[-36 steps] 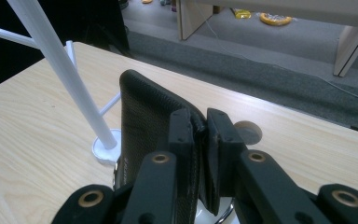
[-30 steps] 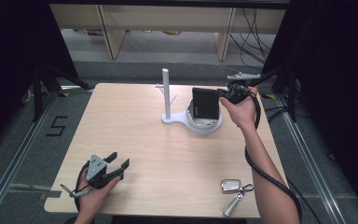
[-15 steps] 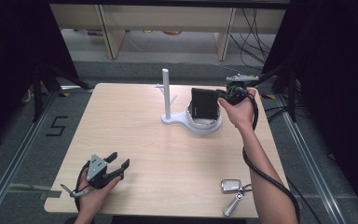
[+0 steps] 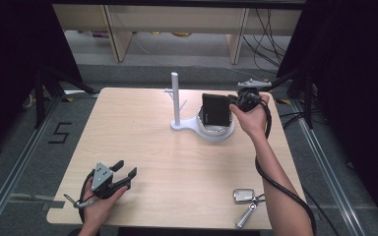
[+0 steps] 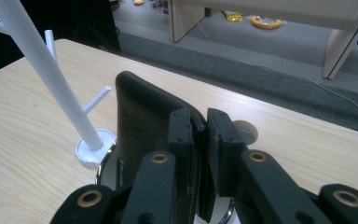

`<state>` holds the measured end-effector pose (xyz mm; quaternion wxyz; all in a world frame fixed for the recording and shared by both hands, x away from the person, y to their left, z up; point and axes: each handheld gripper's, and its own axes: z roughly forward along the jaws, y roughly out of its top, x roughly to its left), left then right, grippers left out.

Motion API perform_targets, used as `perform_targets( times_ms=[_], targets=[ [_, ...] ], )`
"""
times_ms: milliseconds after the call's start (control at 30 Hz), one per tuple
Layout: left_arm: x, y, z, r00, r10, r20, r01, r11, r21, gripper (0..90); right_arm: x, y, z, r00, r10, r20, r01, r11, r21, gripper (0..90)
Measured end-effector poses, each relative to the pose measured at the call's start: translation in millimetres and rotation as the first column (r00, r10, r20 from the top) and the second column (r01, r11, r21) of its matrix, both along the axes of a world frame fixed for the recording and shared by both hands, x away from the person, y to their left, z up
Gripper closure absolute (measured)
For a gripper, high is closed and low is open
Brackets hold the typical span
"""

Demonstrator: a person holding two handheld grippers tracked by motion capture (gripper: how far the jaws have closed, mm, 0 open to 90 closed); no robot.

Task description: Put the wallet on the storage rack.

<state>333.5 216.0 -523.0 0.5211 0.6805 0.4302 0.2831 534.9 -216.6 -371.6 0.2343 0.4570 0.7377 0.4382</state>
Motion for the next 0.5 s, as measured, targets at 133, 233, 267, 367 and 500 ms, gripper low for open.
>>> perform_targets(
  times_ms=[133, 233, 267, 367, 500],
  targets=[
    [-0.5, -0.4, 0.6, 0.9999, 0.006, -0.010, -0.006, 1.0000, 0.007, 39.8, -0.2, -0.3, -2.4, 0.9996, 0.004, -0.028, -0.004, 1.0000, 0.004, 79.9],
    [-0.4, -0.4, 0.2, 1.0000, 0.004, -0.002, -0.004, 1.0000, 0.003, 39.8, 0.6, 1.8, -8.9, 0.9999, -0.002, -0.015, 0.002, 0.9999, 0.010, 79.9],
    [-0.1, -0.1, 0.0, 1.0000, 0.001, -0.001, -0.001, 1.0000, -0.001, 39.8, 1.4, 0.6, -8.2, 0.9998, 0.013, -0.017, -0.013, 0.9999, -0.006, 79.8],
    [0.2, 0.1, 0.1, 1.0000, -0.001, -0.005, 0.001, 1.0000, -0.001, 39.8, 0.6, 2.4, -6.6, 0.9996, 0.017, -0.021, -0.017, 0.9997, -0.018, 79.3],
    [-0.1, -0.4, -0.1, 1.0000, -0.001, -0.001, 0.001, 1.0000, 0.000, 39.8, 1.7, 3.7, -2.8, 0.9989, 0.021, -0.042, -0.023, 0.9991, -0.037, 74.6]
  ],
)
